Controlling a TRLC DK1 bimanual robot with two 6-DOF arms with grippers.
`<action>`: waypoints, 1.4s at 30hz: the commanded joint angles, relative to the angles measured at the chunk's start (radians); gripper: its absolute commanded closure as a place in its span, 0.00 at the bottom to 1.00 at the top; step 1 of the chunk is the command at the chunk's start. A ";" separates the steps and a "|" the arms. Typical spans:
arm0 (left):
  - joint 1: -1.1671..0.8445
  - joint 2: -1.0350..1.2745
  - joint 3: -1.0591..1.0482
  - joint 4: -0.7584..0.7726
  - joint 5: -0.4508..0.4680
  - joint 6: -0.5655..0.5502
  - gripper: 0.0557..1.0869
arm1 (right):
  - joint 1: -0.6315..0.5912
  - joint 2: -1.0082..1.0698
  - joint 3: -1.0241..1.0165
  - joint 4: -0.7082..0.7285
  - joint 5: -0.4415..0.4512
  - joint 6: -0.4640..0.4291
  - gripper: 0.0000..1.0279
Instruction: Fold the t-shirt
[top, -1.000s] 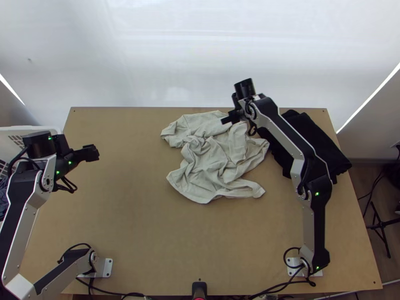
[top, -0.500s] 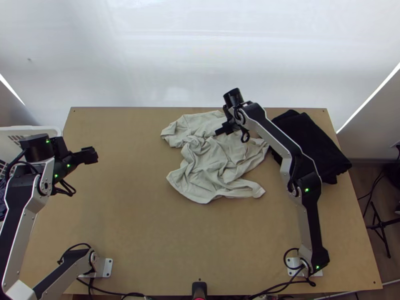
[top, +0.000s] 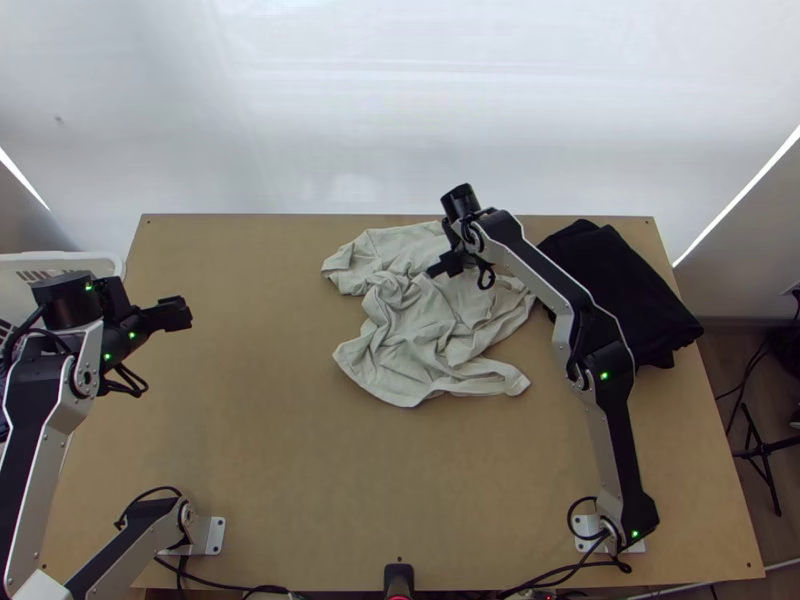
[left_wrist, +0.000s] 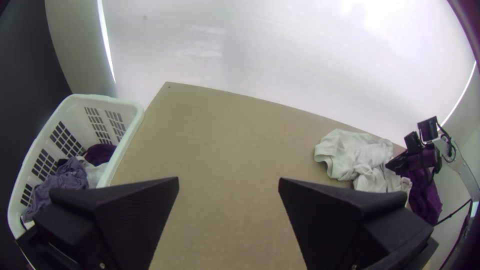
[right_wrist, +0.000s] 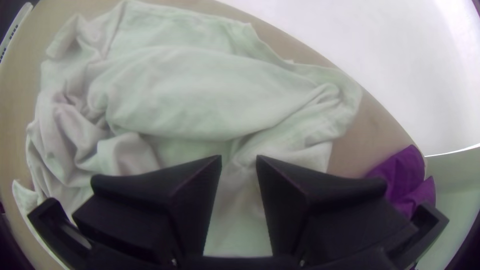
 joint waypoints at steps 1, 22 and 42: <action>0.006 -0.005 0.011 -0.002 -0.001 0.009 0.06 | -0.013 0.025 0.016 -0.004 0.006 -0.001 0.65; 0.040 -0.005 0.031 -0.016 0.000 0.019 0.06 | -0.028 0.062 0.069 -0.028 0.023 -0.004 0.65; 0.045 -0.003 0.042 -0.014 0.000 0.019 0.06 | -0.039 0.070 0.072 -0.088 0.031 0.014 0.97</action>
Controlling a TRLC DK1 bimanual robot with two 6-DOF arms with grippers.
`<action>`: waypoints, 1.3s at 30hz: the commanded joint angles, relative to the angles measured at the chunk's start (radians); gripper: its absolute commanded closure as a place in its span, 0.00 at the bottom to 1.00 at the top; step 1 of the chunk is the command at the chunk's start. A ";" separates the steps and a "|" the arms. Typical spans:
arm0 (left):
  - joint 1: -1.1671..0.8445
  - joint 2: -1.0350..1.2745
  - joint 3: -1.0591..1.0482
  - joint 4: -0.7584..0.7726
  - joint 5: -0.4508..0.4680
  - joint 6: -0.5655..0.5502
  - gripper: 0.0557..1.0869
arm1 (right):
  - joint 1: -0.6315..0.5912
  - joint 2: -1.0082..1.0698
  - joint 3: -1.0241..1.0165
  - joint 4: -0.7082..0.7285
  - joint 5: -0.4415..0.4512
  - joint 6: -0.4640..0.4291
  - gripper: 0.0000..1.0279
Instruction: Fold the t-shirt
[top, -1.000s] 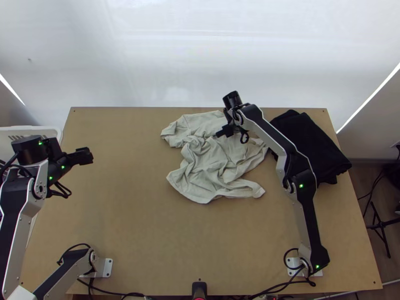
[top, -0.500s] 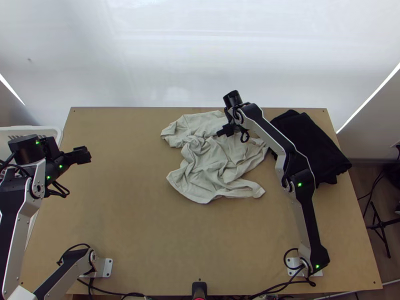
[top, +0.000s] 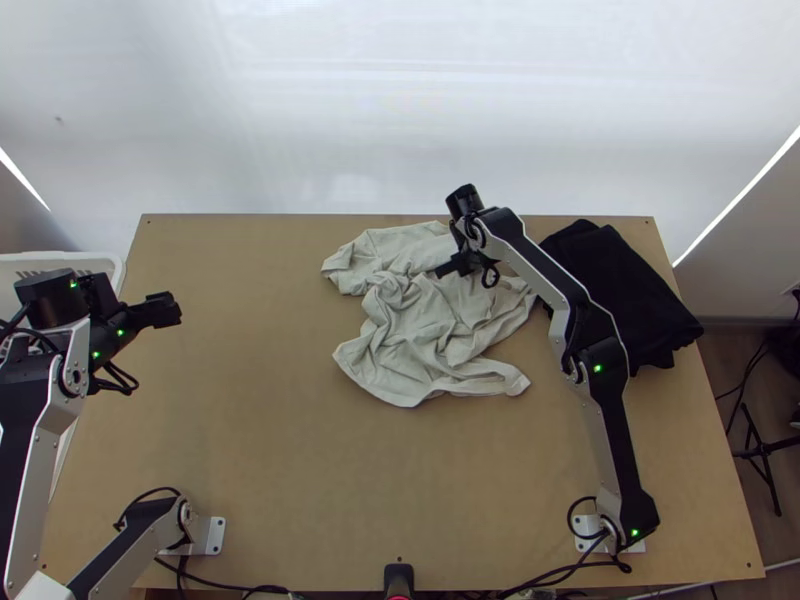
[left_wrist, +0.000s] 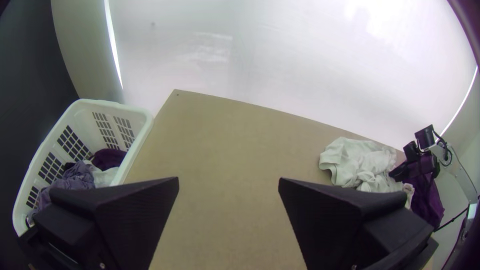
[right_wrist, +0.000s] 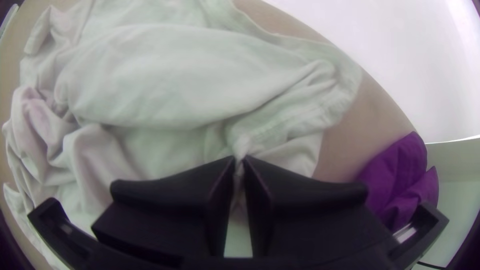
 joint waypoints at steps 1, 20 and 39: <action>0.004 0.001 0.009 0.001 -0.001 -0.002 0.06 | -0.012 -0.014 0.000 -0.008 0.005 0.006 0.97; -0.415 0.014 -0.115 0.088 0.000 -0.006 0.06 | -0.330 -0.776 -0.169 0.101 -0.167 0.061 0.97; -0.940 0.251 -0.306 0.479 -0.001 0.072 0.05 | -0.308 -0.896 -0.406 0.147 -0.199 0.032 0.97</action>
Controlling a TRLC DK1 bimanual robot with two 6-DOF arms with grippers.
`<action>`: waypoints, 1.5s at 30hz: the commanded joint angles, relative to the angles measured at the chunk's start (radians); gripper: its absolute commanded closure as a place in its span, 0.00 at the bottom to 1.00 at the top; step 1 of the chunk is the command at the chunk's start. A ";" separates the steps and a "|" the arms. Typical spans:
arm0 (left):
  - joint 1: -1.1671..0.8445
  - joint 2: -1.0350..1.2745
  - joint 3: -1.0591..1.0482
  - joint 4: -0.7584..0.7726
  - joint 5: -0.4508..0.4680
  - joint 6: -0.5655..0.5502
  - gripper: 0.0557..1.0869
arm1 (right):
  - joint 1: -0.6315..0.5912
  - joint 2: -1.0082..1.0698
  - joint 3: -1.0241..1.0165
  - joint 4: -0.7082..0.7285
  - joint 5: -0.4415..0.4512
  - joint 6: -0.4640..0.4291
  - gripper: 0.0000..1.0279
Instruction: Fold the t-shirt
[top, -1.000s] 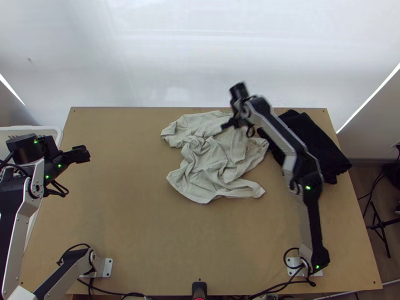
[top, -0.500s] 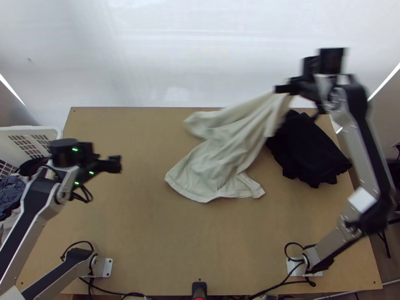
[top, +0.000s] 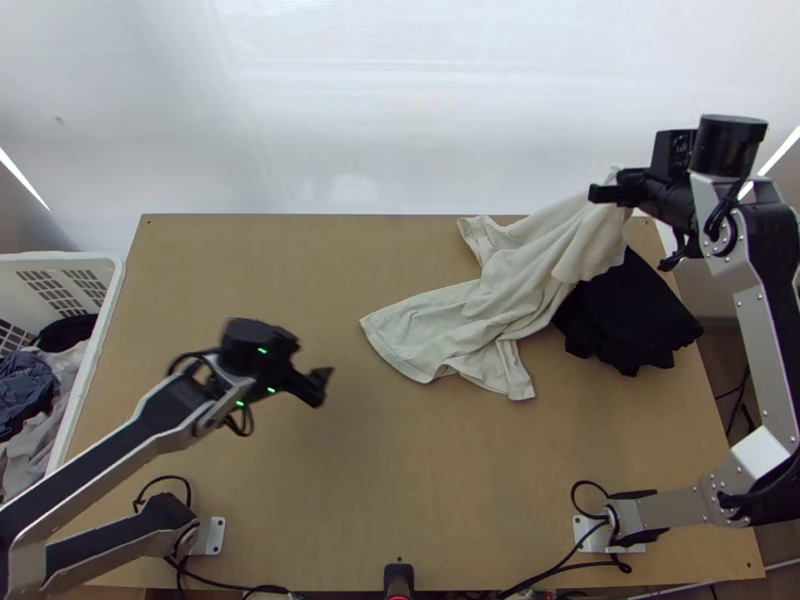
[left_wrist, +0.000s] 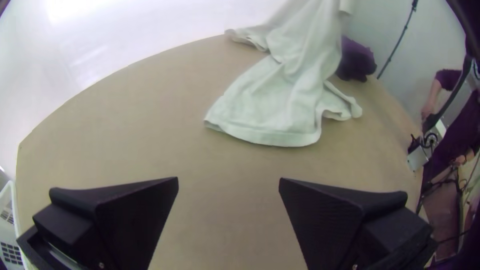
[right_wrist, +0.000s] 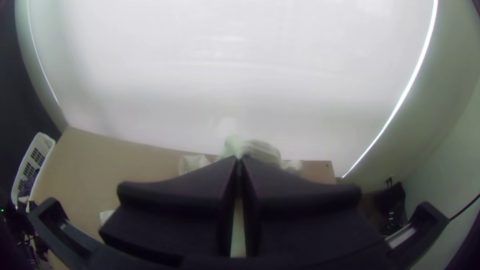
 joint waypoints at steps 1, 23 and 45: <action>-0.151 0.133 -0.039 0.202 -0.001 0.018 0.05 | 0.039 -0.022 -0.069 0.014 -0.003 -0.004 0.97; -0.401 0.613 0.226 0.462 -0.001 -0.058 0.05 | 0.070 -0.009 -0.148 0.077 -0.003 0.006 0.97; -0.417 0.764 0.366 0.495 -0.132 -0.068 0.14 | 0.071 -0.100 -0.191 0.117 -0.003 0.020 0.97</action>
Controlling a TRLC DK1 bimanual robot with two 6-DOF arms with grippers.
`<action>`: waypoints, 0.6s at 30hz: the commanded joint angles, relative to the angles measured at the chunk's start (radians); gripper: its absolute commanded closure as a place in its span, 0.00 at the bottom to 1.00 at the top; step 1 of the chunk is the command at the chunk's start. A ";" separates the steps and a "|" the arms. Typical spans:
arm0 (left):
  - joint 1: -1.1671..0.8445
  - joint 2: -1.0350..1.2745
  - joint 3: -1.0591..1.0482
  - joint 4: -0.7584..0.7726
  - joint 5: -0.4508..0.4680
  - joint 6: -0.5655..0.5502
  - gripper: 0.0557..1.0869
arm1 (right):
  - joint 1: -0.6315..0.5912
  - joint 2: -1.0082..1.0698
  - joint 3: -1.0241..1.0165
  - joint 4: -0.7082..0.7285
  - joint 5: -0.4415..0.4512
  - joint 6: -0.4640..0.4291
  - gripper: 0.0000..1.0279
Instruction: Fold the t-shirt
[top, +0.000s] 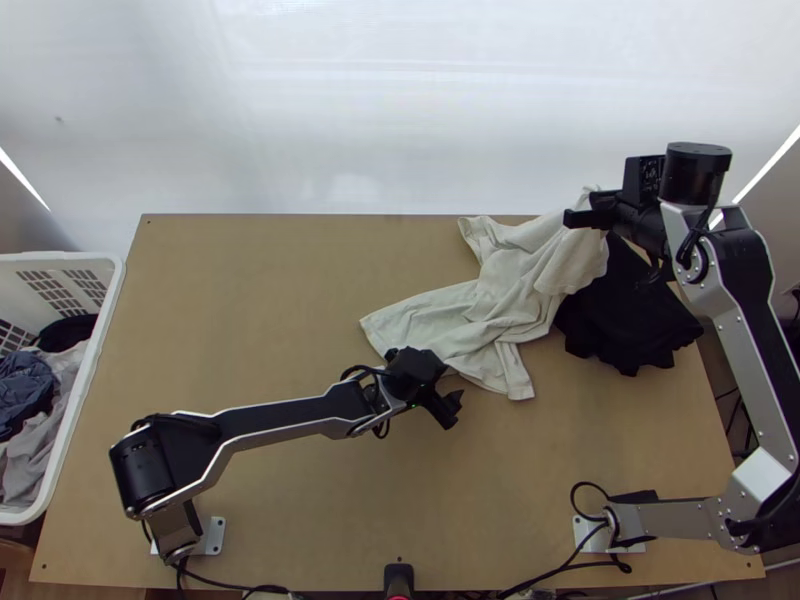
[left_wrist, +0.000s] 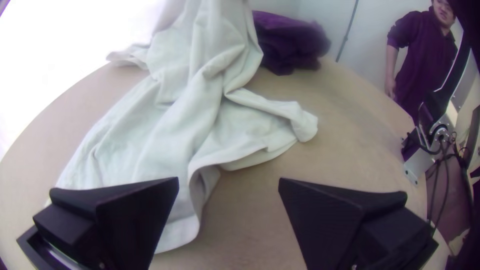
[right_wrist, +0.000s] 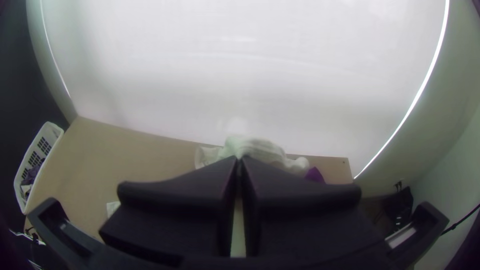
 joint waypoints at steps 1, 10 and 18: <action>0.004 0.040 0.019 0.003 -0.030 0.018 0.27 | 0.004 -0.026 -0.002 0.006 -0.001 0.008 0.97; 0.026 0.026 -0.041 -0.023 -0.058 0.052 0.97 | -0.002 -0.080 -0.034 0.006 -0.007 0.009 0.97; 0.181 -0.245 -0.187 -0.159 -0.006 0.054 0.97 | -0.012 -0.099 -0.055 0.006 -0.015 0.017 0.97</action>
